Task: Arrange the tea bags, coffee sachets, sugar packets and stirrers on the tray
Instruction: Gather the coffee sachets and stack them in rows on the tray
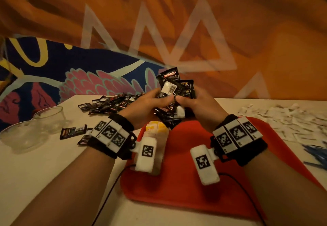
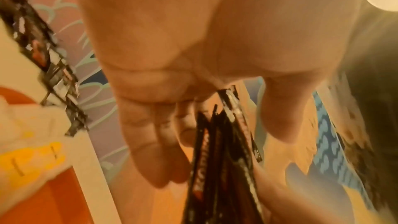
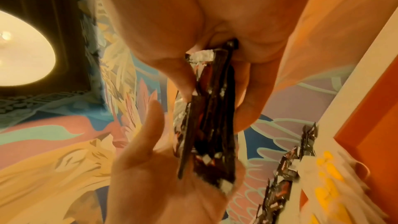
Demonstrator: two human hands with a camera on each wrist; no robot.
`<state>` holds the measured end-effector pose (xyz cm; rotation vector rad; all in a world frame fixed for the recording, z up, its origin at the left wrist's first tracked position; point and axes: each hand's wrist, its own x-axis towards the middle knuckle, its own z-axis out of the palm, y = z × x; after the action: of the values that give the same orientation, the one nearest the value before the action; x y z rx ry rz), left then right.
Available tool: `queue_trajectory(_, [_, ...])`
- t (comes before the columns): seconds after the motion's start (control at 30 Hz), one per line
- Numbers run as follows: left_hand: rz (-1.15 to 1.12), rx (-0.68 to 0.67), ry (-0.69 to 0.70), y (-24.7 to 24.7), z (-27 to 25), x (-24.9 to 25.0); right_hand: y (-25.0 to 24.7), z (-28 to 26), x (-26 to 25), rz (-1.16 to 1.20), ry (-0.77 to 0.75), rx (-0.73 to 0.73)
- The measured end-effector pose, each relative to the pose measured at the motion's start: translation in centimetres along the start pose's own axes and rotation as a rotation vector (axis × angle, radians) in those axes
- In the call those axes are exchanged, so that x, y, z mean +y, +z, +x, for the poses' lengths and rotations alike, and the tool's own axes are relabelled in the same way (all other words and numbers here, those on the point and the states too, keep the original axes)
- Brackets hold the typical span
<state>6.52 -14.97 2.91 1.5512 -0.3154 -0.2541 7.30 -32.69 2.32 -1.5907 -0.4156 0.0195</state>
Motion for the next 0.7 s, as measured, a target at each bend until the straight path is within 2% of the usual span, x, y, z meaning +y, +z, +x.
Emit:
queue_trajectory(0.1, [-0.355,-0.065,-0.038,0.9,0.2,-0.2,-0.2,-0.4,-0.1,0.007,-0.028,-0.057])
queue_trajectory(0.17, [-0.479,-0.151,-0.040,1.7,0.3,-0.4,-0.1,-0.4,0.1,-0.100,-0.090,-0.072])
queue_trajectory(0.3, [-0.521,-0.166,-0.069,2.8,0.4,-0.4,-0.7,-0.4,0.1,-0.526,-0.222,-0.062])
queue_trajectory(0.4, [-0.474,-0.102,-0.125,3.1,0.4,-0.2,-1.5,-0.5,0.2,-0.784,-0.288,0.074])
queue_trajectory(0.5, [-0.481,-0.048,-0.130,3.4,0.1,-0.2,-2.0,-0.8,0.3,-0.808,-0.342,0.151])
queue_trajectory(0.7, [-0.579,0.002,-0.034,3.3,-0.7,-0.8,-1.8,-2.1,-1.6,-0.700,-0.588,0.109])
